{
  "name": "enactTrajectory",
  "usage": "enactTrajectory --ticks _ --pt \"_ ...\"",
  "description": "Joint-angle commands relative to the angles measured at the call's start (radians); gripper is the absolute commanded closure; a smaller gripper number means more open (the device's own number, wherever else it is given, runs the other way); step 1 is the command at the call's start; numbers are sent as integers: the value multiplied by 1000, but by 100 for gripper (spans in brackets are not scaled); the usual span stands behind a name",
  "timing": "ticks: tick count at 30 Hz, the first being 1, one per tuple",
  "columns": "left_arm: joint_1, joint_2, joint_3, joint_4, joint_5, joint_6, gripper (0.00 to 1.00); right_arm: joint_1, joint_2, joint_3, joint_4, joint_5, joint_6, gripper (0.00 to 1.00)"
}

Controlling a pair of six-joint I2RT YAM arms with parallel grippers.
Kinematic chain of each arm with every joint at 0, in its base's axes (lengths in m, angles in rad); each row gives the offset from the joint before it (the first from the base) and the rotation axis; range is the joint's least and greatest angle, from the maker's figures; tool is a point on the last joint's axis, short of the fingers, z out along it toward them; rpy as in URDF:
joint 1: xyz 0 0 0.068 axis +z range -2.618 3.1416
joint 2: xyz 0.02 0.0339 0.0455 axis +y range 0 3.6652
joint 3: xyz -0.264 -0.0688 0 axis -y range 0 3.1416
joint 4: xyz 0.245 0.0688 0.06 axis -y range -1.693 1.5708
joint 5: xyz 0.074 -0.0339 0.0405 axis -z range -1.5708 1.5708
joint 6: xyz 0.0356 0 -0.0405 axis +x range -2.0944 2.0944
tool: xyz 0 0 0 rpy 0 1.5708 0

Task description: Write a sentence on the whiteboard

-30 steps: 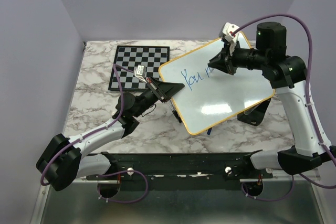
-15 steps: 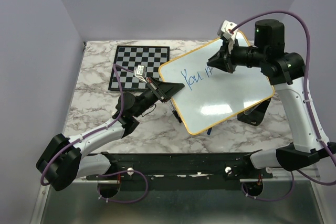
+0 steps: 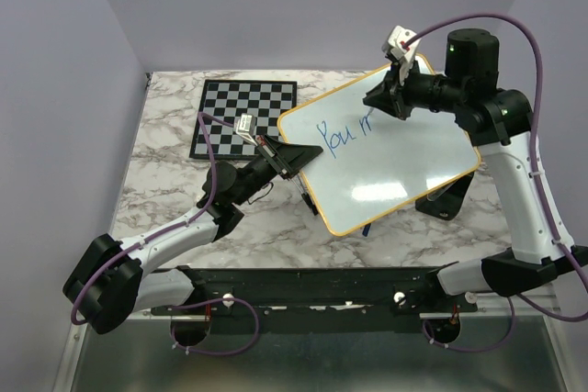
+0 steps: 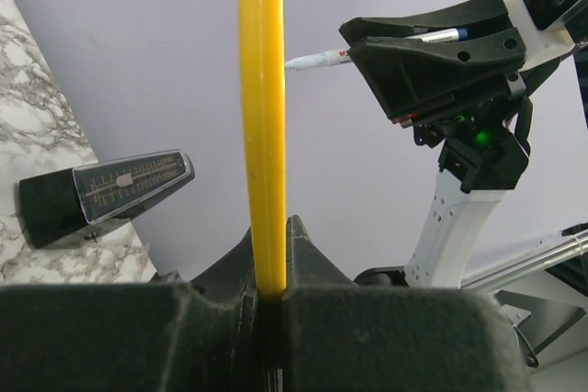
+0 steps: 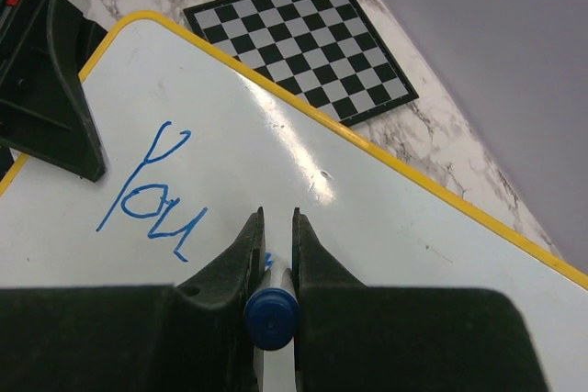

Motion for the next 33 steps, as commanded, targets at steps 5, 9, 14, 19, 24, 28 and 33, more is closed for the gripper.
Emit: enactTrajectory --ticks 5,9,14,19,24,28,33 --pt "5 -27 37 268 -30 -68 100 -5 -58 -40 -56 5 -34 100" --pt "7 -27 39 267 -28 -68 100 -5 -84 -66 -82 -1 -46 99" --pt "7 -25 45 262 -27 -68 100 -6 -95 -73 -87 -3 -47 100" --pt "7 -30 45 253 -28 -63 100 -17 -98 -34 -27 -23 3 100" --pt "7 -33 45 248 -27 -62 100 -45 -83 -3 5 -19 31 99" --pt "7 -33 45 253 -27 -65 100 -52 -78 -32 37 -3 41 100" --pt "7 -33 40 259 -25 -66 100 -54 -55 -34 51 7 43 99"
